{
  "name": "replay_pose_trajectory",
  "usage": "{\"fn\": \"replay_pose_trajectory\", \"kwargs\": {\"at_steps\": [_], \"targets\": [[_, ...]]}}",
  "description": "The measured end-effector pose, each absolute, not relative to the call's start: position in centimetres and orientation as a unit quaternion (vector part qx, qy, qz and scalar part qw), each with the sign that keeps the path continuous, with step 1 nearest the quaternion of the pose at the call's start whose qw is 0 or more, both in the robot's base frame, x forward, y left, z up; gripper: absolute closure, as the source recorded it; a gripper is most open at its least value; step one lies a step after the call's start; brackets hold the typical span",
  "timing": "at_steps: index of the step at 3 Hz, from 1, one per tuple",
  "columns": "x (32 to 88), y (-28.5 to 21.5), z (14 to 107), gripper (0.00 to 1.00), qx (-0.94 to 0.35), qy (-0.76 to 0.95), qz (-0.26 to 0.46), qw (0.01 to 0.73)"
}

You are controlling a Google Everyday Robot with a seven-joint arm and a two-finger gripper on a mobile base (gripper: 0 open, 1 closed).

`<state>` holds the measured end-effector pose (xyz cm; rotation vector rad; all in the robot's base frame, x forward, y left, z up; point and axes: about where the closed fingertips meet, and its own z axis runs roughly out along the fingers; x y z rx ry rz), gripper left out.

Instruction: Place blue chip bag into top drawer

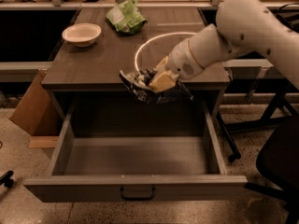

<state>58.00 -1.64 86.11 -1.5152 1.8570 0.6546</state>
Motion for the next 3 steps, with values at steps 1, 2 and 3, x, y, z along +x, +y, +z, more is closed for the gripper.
{"fn": "replay_pose_trajectory", "kwargs": {"at_steps": [1, 2, 3], "targets": [[57.4, -2.4, 80.8, 1.0, -0.559, 0.736, 0.236, 0.299], [57.2, -2.3, 79.9, 1.0, -0.558, 0.739, 0.235, 0.296], [56.8, -1.8, 79.5, 1.0, -0.561, 0.74, 0.229, 0.292]]}}
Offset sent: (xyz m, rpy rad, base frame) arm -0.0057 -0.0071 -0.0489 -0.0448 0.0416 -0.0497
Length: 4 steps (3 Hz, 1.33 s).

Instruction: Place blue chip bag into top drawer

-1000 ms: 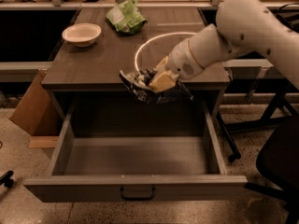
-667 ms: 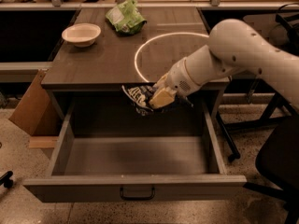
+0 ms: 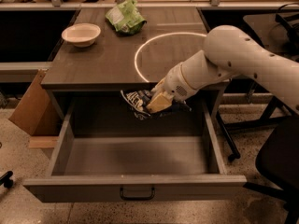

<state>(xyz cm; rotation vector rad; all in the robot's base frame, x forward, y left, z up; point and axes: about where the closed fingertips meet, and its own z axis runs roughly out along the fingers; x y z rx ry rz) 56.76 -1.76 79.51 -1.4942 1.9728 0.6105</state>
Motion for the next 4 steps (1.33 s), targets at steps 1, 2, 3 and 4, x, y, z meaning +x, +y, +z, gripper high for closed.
{"fn": "replay_pose_trajectory", "kwargs": {"at_steps": [1, 2, 3, 4], "targets": [[54.8, -0.8, 78.2, 1.0, -0.545, 0.756, 0.222, 0.288], [52.5, -0.2, 75.5, 1.0, -0.519, 0.781, 0.204, 0.28], [50.9, -0.1, 72.8, 0.73, -0.47, 0.815, 0.186, 0.283], [51.3, -0.2, 71.5, 0.5, -0.442, 0.827, 0.19, 0.29]]}}
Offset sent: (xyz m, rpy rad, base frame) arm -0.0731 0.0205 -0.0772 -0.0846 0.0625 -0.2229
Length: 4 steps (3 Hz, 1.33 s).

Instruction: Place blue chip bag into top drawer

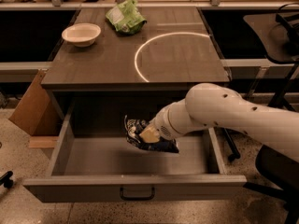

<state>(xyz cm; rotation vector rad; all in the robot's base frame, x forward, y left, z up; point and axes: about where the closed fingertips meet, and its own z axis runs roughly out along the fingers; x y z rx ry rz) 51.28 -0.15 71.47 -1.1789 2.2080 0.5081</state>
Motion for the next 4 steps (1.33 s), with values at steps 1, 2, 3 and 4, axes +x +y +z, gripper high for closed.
{"fn": "replay_pose_trajectory", "kwargs": {"at_steps": [1, 2, 3, 4], "targets": [[51.8, -0.1, 70.4, 0.27, -0.423, 0.833, 0.211, 0.287], [52.0, -0.7, 70.2, 0.0, -0.411, 0.835, 0.232, 0.283], [51.9, -3.8, 71.9, 0.0, -0.397, 0.831, 0.254, 0.295], [51.7, -8.6, 75.8, 0.0, -0.393, 0.823, 0.256, 0.32]]}}
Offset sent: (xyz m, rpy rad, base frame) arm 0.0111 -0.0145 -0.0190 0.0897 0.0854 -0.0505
